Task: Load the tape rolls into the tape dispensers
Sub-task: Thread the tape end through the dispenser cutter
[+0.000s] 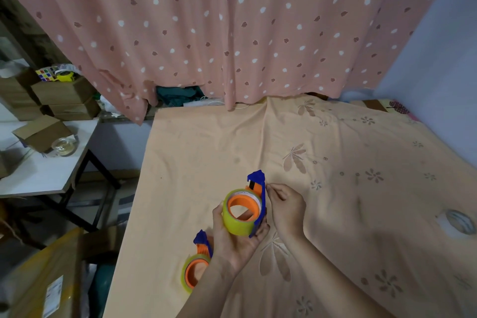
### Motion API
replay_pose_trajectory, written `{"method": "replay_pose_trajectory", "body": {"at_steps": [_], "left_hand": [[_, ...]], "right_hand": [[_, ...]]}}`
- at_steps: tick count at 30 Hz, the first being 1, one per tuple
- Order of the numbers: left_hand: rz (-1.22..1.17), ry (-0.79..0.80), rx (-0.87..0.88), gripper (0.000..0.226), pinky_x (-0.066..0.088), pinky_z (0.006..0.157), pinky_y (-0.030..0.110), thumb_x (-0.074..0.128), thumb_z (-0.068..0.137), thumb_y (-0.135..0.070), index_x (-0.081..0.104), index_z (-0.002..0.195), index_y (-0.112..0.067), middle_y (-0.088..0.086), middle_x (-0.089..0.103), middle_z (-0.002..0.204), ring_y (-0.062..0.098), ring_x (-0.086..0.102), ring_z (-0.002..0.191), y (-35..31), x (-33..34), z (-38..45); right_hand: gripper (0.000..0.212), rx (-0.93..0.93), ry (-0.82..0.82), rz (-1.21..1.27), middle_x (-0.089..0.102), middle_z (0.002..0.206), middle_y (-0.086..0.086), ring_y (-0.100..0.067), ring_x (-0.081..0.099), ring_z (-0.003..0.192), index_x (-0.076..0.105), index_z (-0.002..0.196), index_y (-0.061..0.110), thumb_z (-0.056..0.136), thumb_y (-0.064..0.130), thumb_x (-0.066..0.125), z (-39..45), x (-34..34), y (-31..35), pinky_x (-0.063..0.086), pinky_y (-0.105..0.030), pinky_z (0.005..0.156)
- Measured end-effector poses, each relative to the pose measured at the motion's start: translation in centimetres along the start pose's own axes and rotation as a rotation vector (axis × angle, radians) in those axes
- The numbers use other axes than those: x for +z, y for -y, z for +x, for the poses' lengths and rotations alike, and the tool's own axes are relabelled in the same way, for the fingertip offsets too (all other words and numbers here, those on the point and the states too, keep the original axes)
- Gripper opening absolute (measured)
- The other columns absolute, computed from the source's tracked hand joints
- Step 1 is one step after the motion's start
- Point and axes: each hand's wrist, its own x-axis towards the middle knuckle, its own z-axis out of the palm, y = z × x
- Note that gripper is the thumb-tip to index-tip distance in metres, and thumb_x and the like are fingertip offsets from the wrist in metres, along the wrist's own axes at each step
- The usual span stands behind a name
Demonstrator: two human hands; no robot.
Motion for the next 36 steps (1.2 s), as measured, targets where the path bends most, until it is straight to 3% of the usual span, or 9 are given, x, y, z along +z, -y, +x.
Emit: {"method": "replay_pose_trajectory", "body": {"at_steps": [6, 9, 11, 13, 17, 20, 25, 28, 36], "left_hand": [[0.147, -0.028, 0.070, 0.074, 0.057, 0.099, 0.047, 0.067, 0.077, -0.058, 0.067, 0.131, -0.007, 0.022, 0.070, 0.130, 0.035, 0.073, 0.108, 0.5, -0.3, 1.0], [0.216, -0.067, 0.090, 0.074, 0.059, 0.095, 0.046, 0.068, 0.074, -0.058, 0.070, 0.129, -0.007, 0.021, 0.070, 0.131, 0.034, 0.074, 0.108, 0.5, -1.2, 1.5], [0.247, -0.103, 0.105, 0.067, 0.061, 0.087, 0.044, 0.064, 0.078, -0.057, 0.073, 0.125, -0.010, 0.018, 0.073, 0.126, 0.031, 0.076, 0.104, 0.8, -2.3, 1.9], [0.284, -0.137, 0.116, 0.055, 0.062, 0.082, 0.041, 0.059, 0.084, -0.058, 0.078, 0.116, -0.018, 0.014, 0.077, 0.120, 0.026, 0.077, 0.103, 1.4, -3.2, 2.1], [0.370, -0.195, 0.091, 0.039, 0.064, 0.075, 0.034, 0.054, 0.094, -0.050, 0.085, 0.096, -0.026, 0.010, 0.081, 0.106, 0.021, 0.079, 0.096, 3.0, -4.1, 2.7], [0.501, -0.267, 0.103, 0.044, 0.061, 0.088, 0.039, 0.054, 0.097, -0.048, 0.079, 0.112, -0.016, 0.014, 0.079, 0.114, 0.026, 0.077, 0.104, 3.9, -4.7, 3.5], [0.701, -0.382, 0.050, 0.052, 0.049, 0.109, 0.055, 0.051, 0.103, -0.043, 0.069, 0.127, -0.001, 0.025, 0.073, 0.122, 0.041, 0.068, 0.119, 4.7, -4.8, 4.5], [0.837, -0.378, 0.021, 0.052, 0.046, 0.111, 0.061, 0.046, 0.106, -0.041, 0.065, 0.131, 0.000, 0.029, 0.069, 0.128, 0.045, 0.064, 0.123, 5.1, -5.0, 5.5], [1.050, -0.264, -0.024, 0.047, 0.049, 0.109, 0.056, 0.046, 0.107, -0.040, 0.055, 0.142, -0.009, 0.019, 0.068, 0.133, 0.037, 0.066, 0.122, 6.0, -5.1, 8.3]], "right_hand": [[0.023, 0.134, 0.069, 0.094, 0.076, 0.075, 0.000, -0.023, 0.070, 0.071, 0.078, 0.080, 0.023, 0.094, 0.017, 0.060, -1.4, 0.5, -0.7, 0.057, -0.037, 0.068], [0.031, 0.437, 0.202, 0.248, 0.067, 0.063, -0.012, -0.031, 0.063, 0.054, 0.073, 0.071, 0.016, 0.087, 0.039, 0.060, -1.9, 0.6, -1.3, 0.055, -0.046, 0.056], [0.038, 0.620, 0.303, 0.353, 0.073, 0.072, -0.014, -0.035, 0.068, 0.061, 0.077, 0.081, 0.012, 0.081, 0.047, 0.065, -2.0, 0.5, -2.1, 0.058, -0.052, 0.061], [0.032, 0.598, 0.361, 0.298, 0.078, 0.089, -0.011, -0.032, 0.075, 0.078, 0.080, 0.094, 0.018, 0.075, 0.043, 0.072, -2.1, 0.3, -3.4, 0.061, -0.054, 0.070], [0.014, 0.584, 0.321, 0.180, 0.078, 0.092, -0.008, -0.023, 0.075, 0.088, 0.079, 0.095, 0.020, 0.081, 0.020, 0.078, -2.8, 0.2, -5.9, 0.063, -0.046, 0.078], [0.023, 0.692, 0.272, 0.189, 0.077, 0.097, -0.015, -0.031, 0.074, 0.096, 0.075, 0.105, 0.010, 0.086, 0.023, 0.077, -2.6, 0.5, -7.6, 0.060, -0.046, 0.088], [0.040, 0.845, 0.272, 0.090, 0.070, 0.110, -0.028, -0.042, 0.070, 0.100, 0.063, 0.123, -0.001, 0.091, 0.019, 0.073, -1.3, 0.8, -10.3, 0.058, -0.053, 0.087], [0.049, 0.874, 0.300, 0.063, 0.066, 0.116, -0.033, -0.046, 0.069, 0.098, 0.051, 0.134, -0.009, 0.092, 0.009, 0.069, -0.4, 0.5, -12.0, 0.059, -0.049, 0.071], [0.032, 0.918, 0.371, 0.065, 0.068, 0.109, -0.036, -0.051, 0.069, 0.095, 0.058, 0.128, -0.007, 0.102, 0.010, 0.051, 2.0, -0.6, -15.4, 0.055, -0.064, 0.081]]}}
